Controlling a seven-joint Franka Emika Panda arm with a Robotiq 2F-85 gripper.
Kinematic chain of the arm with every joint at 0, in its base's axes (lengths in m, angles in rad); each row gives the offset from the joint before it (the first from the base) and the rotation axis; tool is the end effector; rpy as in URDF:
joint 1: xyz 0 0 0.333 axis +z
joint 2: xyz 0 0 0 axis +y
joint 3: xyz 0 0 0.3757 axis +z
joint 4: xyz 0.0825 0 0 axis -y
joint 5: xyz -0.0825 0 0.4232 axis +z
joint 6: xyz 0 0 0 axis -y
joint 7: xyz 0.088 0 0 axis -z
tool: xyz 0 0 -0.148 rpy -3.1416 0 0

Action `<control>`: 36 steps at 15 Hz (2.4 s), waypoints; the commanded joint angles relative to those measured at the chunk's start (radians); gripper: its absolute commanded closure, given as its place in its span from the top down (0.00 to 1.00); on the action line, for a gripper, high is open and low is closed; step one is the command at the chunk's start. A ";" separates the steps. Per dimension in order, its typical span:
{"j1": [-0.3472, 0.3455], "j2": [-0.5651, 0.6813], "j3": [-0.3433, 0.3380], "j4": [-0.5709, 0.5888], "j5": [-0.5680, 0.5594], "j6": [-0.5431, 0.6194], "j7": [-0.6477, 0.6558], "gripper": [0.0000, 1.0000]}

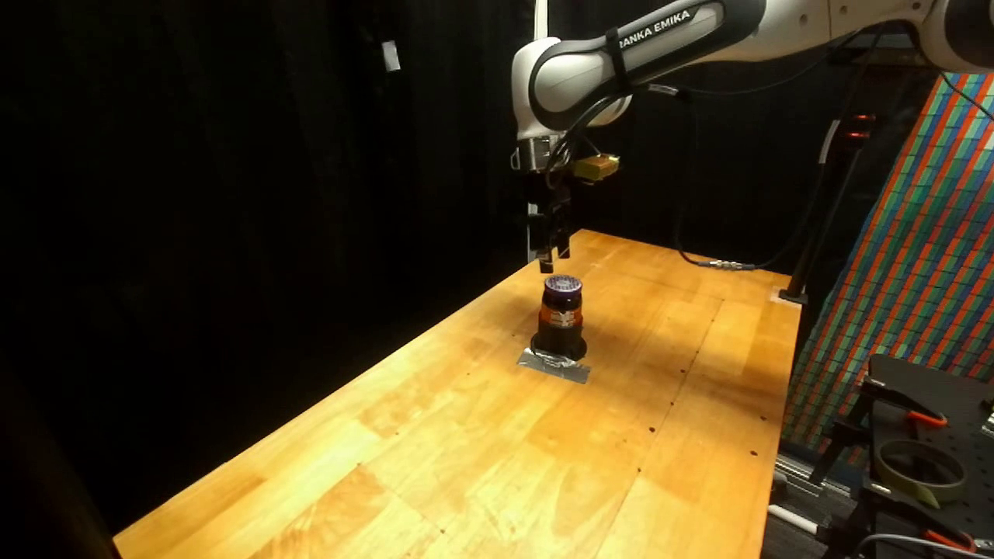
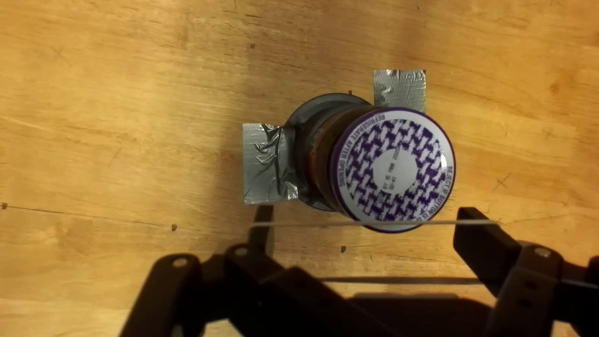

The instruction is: Remove the rubber band from the jar.

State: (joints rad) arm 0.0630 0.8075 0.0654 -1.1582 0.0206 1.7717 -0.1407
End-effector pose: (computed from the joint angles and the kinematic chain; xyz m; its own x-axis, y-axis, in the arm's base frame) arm 0.8035 0.0922 0.2853 0.9515 0.2491 -0.1806 0.2357 -0.9674 -0.0924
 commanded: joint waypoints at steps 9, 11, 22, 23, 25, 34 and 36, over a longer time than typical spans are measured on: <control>0.030 0.206 0.013 0.268 -0.012 -0.194 -0.018 1.00; 0.040 0.214 0.009 0.274 -0.017 -0.236 -0.012 1.00; 0.096 0.120 -0.021 0.094 -0.124 -0.396 0.016 1.00; 0.098 0.098 -0.024 0.053 -0.131 -0.364 0.025 1.00; 0.098 0.044 -0.029 -0.042 -0.144 -0.290 0.046 1.00; 0.101 -0.172 -0.027 -0.423 -0.196 0.162 0.141 1.00; 0.102 -0.216 -0.025 -0.515 -0.203 0.248 0.153 1.00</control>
State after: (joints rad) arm 0.1571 0.7051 0.0447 -1.4815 -0.1553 1.9041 -0.0225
